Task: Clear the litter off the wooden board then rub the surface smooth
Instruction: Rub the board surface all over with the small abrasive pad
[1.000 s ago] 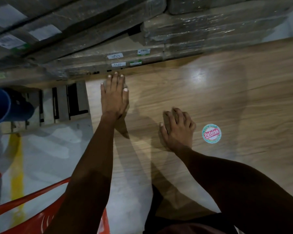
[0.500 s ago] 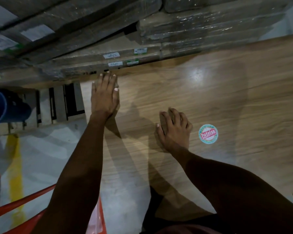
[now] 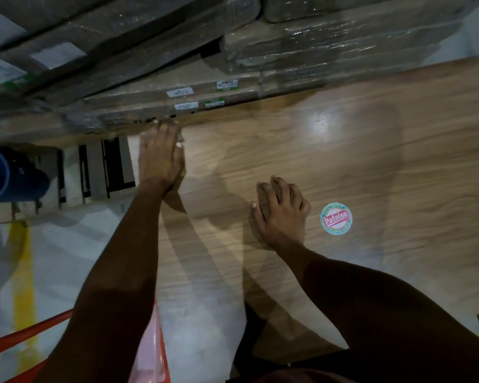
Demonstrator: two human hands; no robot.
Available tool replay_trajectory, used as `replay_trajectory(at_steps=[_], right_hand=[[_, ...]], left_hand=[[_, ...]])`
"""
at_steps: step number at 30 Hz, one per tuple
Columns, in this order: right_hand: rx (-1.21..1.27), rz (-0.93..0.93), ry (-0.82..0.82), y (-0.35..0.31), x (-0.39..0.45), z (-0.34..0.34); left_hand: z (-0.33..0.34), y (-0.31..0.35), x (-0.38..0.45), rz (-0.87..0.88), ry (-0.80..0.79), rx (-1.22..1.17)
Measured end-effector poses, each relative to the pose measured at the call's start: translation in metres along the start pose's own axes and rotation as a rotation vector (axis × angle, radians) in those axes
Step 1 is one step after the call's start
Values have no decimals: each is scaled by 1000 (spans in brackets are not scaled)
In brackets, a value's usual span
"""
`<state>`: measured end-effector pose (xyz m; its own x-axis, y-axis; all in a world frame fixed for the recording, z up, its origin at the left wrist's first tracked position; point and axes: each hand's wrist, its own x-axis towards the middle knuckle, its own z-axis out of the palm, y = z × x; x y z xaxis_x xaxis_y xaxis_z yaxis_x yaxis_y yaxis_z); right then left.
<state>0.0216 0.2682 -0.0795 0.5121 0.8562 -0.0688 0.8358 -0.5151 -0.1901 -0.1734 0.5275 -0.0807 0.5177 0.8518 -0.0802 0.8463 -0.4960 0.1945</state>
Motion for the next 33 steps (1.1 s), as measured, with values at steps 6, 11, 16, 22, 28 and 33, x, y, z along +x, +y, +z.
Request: replay_trajectory(at_steps=[6,11,16,22,28,33], right_hand=[[9,-3,10,0,0,1],[7,-5,3,0,0,1],[25,-10,15,0,-1,-1],[23,-7,1,-1,-1,-1],[40,-4,12,0,-1,-2],[22,-8,2,-1,-1,-1]], left_hand=[[-3,-11,0,-172,-1,72],[11,39,-23,62,-23,-10],[-2,-18,-8,-145,-2,20],[5,25,-37,-100,7,-30],[4,9,-48,-18,-1,-64],[2,-7,-34,-266,16,-26]])
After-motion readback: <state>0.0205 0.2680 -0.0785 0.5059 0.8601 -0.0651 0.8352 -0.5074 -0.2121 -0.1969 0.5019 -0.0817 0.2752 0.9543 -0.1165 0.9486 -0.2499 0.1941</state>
